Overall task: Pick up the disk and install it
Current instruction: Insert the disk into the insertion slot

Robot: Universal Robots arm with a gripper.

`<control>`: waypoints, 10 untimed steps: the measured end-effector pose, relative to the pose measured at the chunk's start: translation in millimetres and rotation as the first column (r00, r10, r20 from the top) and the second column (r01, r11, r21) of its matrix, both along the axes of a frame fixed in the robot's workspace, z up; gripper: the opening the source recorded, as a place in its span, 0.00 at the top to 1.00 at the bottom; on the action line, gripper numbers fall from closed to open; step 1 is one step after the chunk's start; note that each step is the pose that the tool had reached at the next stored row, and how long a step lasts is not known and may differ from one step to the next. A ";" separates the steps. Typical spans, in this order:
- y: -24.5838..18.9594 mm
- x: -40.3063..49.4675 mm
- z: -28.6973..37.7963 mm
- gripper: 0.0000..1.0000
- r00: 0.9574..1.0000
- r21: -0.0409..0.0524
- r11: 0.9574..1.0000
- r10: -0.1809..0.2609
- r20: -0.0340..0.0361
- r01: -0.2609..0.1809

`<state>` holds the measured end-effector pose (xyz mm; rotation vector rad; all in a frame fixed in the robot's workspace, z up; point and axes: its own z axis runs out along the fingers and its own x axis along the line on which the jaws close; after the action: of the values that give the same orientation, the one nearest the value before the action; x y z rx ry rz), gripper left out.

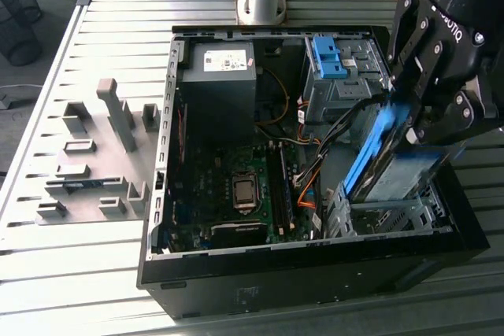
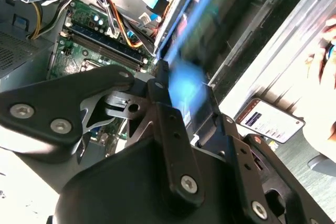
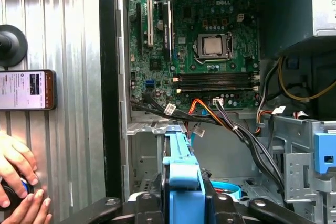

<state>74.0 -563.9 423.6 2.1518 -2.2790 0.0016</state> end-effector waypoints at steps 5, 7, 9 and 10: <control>0.0 0.0 -9.0 0.56 1.000 0.000 1.000 0.000 0.000 0.000; 0.0 0.0 -12.7 0.56 1.000 0.000 1.000 0.000 0.000 0.000; 0.0 0.0 -16.3 0.58 1.000 0.000 1.000 0.000 0.000 0.000; 0.0 0.0 -18.1 0.58 1.000 0.000 1.000 0.000 0.000 0.000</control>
<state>73.9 -563.9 405.5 2.1517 -2.2789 0.0016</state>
